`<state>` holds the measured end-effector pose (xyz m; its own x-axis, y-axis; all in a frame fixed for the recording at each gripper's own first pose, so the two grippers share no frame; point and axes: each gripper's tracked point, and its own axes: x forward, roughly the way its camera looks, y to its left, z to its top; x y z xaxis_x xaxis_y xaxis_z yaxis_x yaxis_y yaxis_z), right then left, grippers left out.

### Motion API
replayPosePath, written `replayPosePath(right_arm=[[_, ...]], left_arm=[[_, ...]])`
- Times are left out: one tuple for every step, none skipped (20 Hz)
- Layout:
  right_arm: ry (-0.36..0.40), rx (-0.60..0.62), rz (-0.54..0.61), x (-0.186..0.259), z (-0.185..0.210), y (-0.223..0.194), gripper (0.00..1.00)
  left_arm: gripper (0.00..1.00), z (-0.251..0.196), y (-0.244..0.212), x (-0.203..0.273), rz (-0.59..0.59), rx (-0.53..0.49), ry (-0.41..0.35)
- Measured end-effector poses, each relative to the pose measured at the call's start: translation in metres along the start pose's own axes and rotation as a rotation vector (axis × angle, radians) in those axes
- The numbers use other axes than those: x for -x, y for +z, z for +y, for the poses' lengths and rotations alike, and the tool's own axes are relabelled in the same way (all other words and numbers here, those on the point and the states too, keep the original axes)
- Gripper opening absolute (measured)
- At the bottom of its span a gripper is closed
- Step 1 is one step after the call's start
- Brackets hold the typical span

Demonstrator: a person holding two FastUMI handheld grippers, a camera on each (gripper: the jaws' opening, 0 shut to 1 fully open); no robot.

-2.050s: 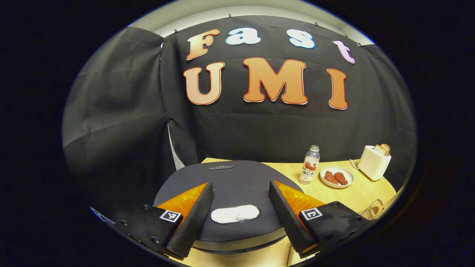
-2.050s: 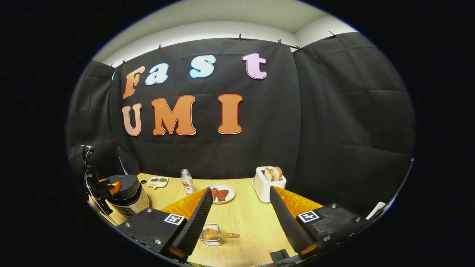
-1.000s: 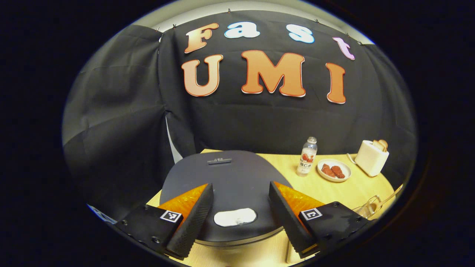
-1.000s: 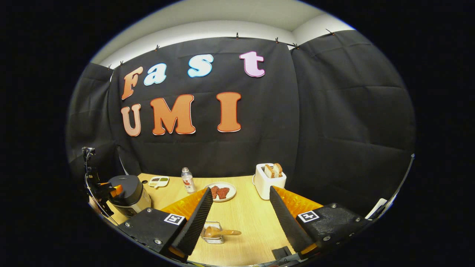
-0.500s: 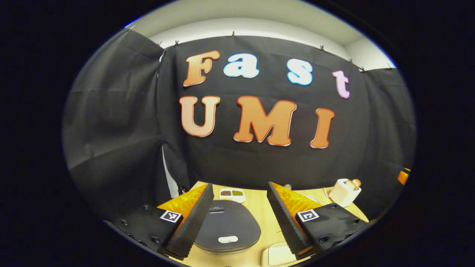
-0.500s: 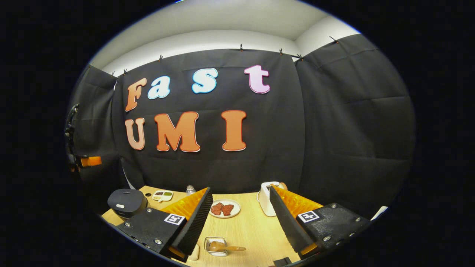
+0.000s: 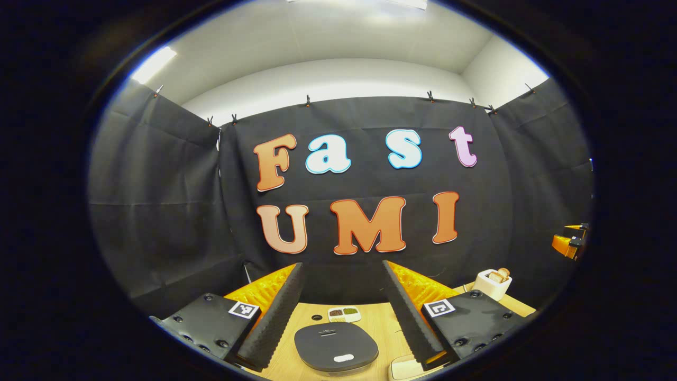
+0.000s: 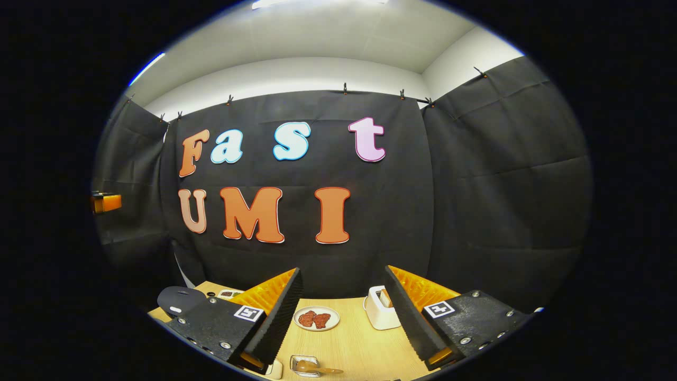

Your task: Close the left gripper, press the button to open the rice cooker; take a wooden spoon from the chopstick holder with the right hand, scoop a spoonful of rice and pour it into the rice cooker, then put the wooden spoon back into the chopstick holder.

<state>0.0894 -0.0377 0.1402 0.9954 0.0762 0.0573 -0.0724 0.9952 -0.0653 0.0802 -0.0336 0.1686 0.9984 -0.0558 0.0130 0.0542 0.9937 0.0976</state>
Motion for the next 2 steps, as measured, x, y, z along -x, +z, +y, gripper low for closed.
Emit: replayPosePath(right_arm=[[0.0, 0.0, 0.007, 0.0007, -0.0002, -0.0037, 0.94], [0.002, 0.004, 0.017, 0.001, -0.0005, -0.007, 0.94]], left_arm=[[0.94, 0.0032, -0.003, -0.001, 0.008, 0.005, 0.014], [0.94, 0.0071, -0.0073, -0.0006, 0.011, 0.009, 0.032]])
